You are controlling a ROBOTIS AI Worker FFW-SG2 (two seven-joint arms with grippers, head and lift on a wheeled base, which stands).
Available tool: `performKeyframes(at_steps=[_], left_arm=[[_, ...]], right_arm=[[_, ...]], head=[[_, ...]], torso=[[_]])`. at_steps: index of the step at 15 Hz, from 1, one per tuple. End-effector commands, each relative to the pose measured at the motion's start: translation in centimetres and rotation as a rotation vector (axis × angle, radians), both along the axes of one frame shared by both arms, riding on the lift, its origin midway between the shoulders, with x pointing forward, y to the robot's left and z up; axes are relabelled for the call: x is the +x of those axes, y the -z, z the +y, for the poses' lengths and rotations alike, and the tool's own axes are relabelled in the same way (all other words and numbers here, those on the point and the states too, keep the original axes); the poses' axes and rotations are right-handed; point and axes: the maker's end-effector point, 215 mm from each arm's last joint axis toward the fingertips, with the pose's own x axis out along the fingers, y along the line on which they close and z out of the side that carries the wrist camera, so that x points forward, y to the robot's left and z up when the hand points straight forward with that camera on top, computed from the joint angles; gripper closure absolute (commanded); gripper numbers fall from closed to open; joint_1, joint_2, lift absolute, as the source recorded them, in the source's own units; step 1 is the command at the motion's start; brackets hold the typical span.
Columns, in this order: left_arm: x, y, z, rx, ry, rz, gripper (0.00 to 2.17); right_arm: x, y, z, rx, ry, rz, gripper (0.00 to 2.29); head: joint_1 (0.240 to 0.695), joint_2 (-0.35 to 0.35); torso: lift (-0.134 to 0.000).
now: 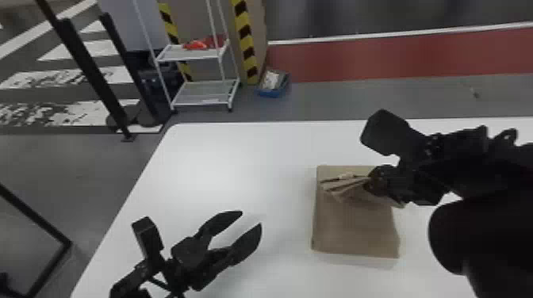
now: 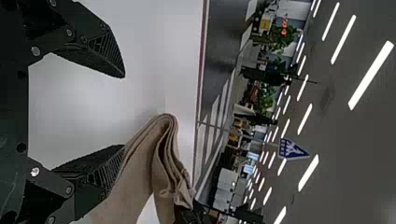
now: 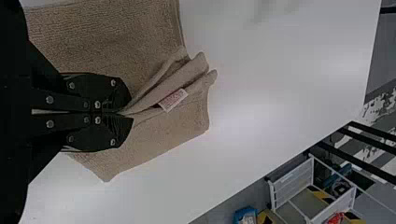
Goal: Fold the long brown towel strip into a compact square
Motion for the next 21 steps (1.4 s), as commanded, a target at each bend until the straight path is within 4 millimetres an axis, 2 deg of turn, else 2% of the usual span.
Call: performKeyframes(at_steps=[1,2,3,4,8,15,16,19,21], left_arm=[[-0.8,-0.1,-3.3,-0.012,0.066,-0.017,0.62],[-1.0,0.0,-4.4,-0.013,0.079,-0.023,1.45],[-0.9,0.3,-5.1,-0.018,0.074,-0.012,1.99],[-0.9,0.6,-5.9,-0.005,0.087,-0.009,2.15],[-2.3,0.9,-10.3,-0.015,0.187,-0.005,2.15],[-3.5,-0.1,-15.9,-0.057,0.271,-0.012,2.15],[-3.2,-0.4,-16.4,-0.054,0.269,-0.020,2.15],[-1.5,0.7,-16.7,-0.001,0.223,-0.014,2.15],[-1.3,2.2,-17.2,0.042,0.230,0.014,2.15]], right_arm=[[0.1,-0.9,-0.3,0.014,0.014,-0.011,1.30],[0.1,-1.0,-0.5,0.022,0.029,-0.008,1.30],[-0.1,-1.3,-0.4,0.030,0.033,-0.010,1.30],[-0.3,-1.3,-0.5,0.034,0.036,-0.011,1.30],[-0.5,-1.5,-0.7,0.040,0.046,-0.014,1.30],[-1.5,-1.0,-0.5,0.041,0.041,-0.005,1.30],[-1.8,-0.8,-0.4,0.043,0.040,-0.003,1.30],[-2.2,-1.0,-0.2,0.046,0.035,-0.008,1.30],[-2.3,-1.1,-0.5,0.043,0.037,-0.012,1.30]], head=[[0.695,0.174],[0.695,0.157],[0.695,0.141],[0.695,0.130],[0.695,0.079],[0.695,0.000],[0.695,-0.008],[0.695,-0.032],[0.695,-0.034]], torso=[[-0.125],[-0.125],[-0.125],[-0.125],[-0.125],[-0.125],[-0.125],[-0.125],[-0.125]])
